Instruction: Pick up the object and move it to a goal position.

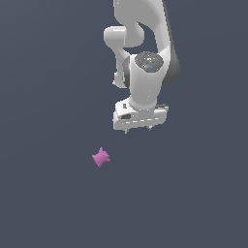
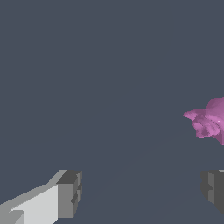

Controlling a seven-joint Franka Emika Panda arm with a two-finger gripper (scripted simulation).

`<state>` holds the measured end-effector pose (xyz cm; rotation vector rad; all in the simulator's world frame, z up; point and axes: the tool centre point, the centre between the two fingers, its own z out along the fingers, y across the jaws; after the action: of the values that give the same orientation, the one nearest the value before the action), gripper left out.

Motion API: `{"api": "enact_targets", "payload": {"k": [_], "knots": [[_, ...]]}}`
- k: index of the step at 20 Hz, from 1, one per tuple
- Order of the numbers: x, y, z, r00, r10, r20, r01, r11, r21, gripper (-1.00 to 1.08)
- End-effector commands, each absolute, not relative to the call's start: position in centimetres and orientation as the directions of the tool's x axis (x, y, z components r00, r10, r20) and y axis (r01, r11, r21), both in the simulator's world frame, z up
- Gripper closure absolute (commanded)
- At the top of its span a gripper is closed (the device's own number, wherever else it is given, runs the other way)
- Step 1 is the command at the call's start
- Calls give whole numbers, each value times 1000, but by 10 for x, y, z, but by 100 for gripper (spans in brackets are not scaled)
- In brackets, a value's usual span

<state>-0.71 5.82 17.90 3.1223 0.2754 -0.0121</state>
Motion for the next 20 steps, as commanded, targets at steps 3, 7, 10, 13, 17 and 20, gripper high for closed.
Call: {"api": "enact_targets", "payload": {"k": [3, 7, 10, 13, 17, 20], "knots": [[-7, 58, 179, 985, 175, -9, 175, -985, 7, -92], [-5, 55, 178, 982, 186, -9, 186, -982, 7, -92], [-3, 50, 175, 979, 204, -9, 204, -979, 7, -92], [1, 44, 172, 974, 228, -9, 228, -974, 7, -92], [8, 31, 165, 962, 272, -9, 272, -962, 6, -92], [14, 19, 159, 949, 314, -8, 314, -949, 6, -92]]}}
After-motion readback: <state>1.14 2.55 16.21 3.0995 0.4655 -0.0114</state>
